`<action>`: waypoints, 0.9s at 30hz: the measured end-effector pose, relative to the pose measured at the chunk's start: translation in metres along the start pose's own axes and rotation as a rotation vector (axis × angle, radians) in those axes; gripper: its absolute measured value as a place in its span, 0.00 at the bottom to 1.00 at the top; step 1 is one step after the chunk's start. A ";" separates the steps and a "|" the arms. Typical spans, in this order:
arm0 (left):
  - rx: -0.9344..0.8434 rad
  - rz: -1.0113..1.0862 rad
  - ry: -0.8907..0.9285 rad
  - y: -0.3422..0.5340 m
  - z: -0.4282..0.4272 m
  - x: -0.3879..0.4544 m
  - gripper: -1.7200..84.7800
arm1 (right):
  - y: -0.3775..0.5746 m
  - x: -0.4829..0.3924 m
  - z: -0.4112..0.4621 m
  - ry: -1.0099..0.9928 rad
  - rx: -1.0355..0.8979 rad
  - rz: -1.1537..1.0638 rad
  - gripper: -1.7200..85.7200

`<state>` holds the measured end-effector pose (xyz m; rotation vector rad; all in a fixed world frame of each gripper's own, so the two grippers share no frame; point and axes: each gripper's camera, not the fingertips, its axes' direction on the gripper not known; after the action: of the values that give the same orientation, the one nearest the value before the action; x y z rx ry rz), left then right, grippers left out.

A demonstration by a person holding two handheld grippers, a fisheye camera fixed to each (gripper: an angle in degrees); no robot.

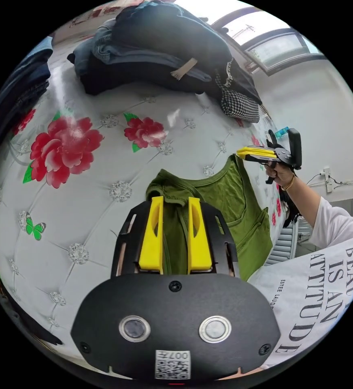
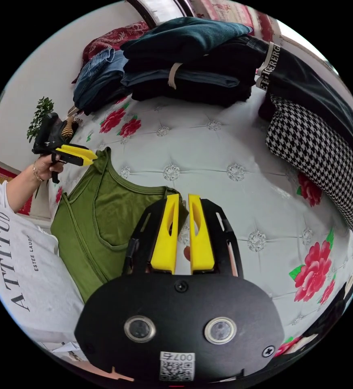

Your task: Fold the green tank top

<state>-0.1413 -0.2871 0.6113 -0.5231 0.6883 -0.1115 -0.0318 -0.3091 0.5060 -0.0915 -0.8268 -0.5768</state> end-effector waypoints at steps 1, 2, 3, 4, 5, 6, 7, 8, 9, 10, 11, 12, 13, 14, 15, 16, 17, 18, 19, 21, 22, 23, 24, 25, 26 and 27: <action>-0.022 -0.026 0.015 -0.008 0.003 -0.005 0.12 | -0.001 0.000 0.003 -0.014 -0.015 -0.005 0.02; -0.031 -0.048 0.029 -0.015 0.005 -0.011 0.11 | -0.002 -0.002 0.006 -0.019 -0.034 -0.014 0.02; -0.030 -0.061 0.033 -0.018 0.005 -0.014 0.10 | -0.003 -0.003 0.008 -0.017 -0.044 -0.020 0.02; -0.025 -0.088 0.038 -0.023 0.004 -0.021 0.09 | -0.004 -0.005 0.009 0.000 -0.052 -0.031 0.02; -0.025 -0.100 0.042 -0.028 0.003 -0.027 0.07 | -0.005 -0.008 0.009 0.019 -0.051 -0.048 0.02; -0.030 -0.105 0.050 -0.031 0.003 -0.029 0.07 | -0.006 -0.008 0.008 0.021 -0.056 -0.054 0.02; -0.043 -0.112 0.079 -0.035 0.003 -0.034 0.08 | -0.007 -0.008 0.007 0.022 -0.064 -0.055 0.02; -0.051 -0.117 0.123 -0.037 0.001 -0.036 0.09 | -0.008 -0.007 0.003 0.021 -0.059 -0.048 0.02; -0.048 -0.116 0.145 -0.037 -0.001 -0.037 0.09 | -0.008 -0.007 0.001 0.021 -0.051 -0.046 0.02; -0.025 -0.114 0.165 -0.035 -0.008 -0.036 0.10 | -0.007 -0.005 -0.005 0.015 -0.032 -0.039 0.02; -0.001 -0.113 0.173 -0.030 -0.015 -0.034 0.10 | -0.005 -0.004 -0.010 -0.001 -0.017 -0.028 0.02; 0.009 -0.110 0.177 -0.027 -0.018 -0.033 0.10 | -0.004 -0.003 -0.012 -0.010 -0.012 -0.022 0.02; 0.022 -0.109 0.175 -0.022 -0.021 -0.032 0.10 | -0.002 0.000 -0.015 -0.024 -0.003 -0.009 0.02; 0.021 -0.118 0.165 -0.018 -0.021 -0.031 0.10 | 0.000 0.001 -0.017 -0.027 0.005 -0.001 0.02; 0.022 -0.122 0.161 -0.017 -0.021 -0.031 0.10 | 0.000 0.002 -0.018 -0.027 0.008 0.005 0.02; 0.030 -0.138 0.147 -0.015 -0.021 -0.031 0.09 | 0.001 0.004 -0.019 -0.033 0.011 0.018 0.02; 0.050 -0.152 0.109 -0.014 -0.023 -0.030 0.09 | 0.002 0.005 -0.020 -0.047 0.012 0.032 0.02; 0.063 -0.154 0.089 -0.014 -0.025 -0.029 0.09 | 0.002 0.005 -0.021 -0.053 0.013 0.037 0.02; 0.081 -0.144 0.056 -0.015 -0.026 -0.024 0.09 | 0.002 0.004 -0.022 -0.061 0.018 0.045 0.02; 0.063 -0.112 0.037 -0.019 -0.018 -0.016 0.11 | 0.001 0.001 -0.024 -0.061 0.022 0.044 0.02; 0.025 -0.091 0.026 -0.023 -0.008 -0.011 0.11 | 0.000 -0.002 -0.024 -0.056 0.016 0.036 0.02; -0.018 -0.082 0.006 -0.026 0.003 -0.007 0.10 | -0.001 -0.005 -0.024 -0.048 0.006 0.027 0.02; -0.014 -0.073 -0.011 -0.027 0.005 -0.005 0.10 | -0.001 -0.007 -0.024 -0.043 0.001 0.022 0.02; -0.004 -0.066 -0.054 -0.027 0.007 -0.002 0.08 | -0.002 -0.010 -0.025 -0.035 -0.003 0.015 0.02; -0.017 -0.048 -0.071 -0.029 0.009 0.002 0.06 | -0.001 -0.013 -0.027 -0.034 -0.004 0.014 0.02; -0.025 -0.033 -0.074 -0.029 0.010 0.004 0.05 | -0.001 -0.014 -0.029 -0.035 -0.003 0.015 0.02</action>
<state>-0.1299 -0.3095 0.6300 -0.5601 0.6093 -0.1137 -0.0206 -0.3123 0.4766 -0.1109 -0.8587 -0.5642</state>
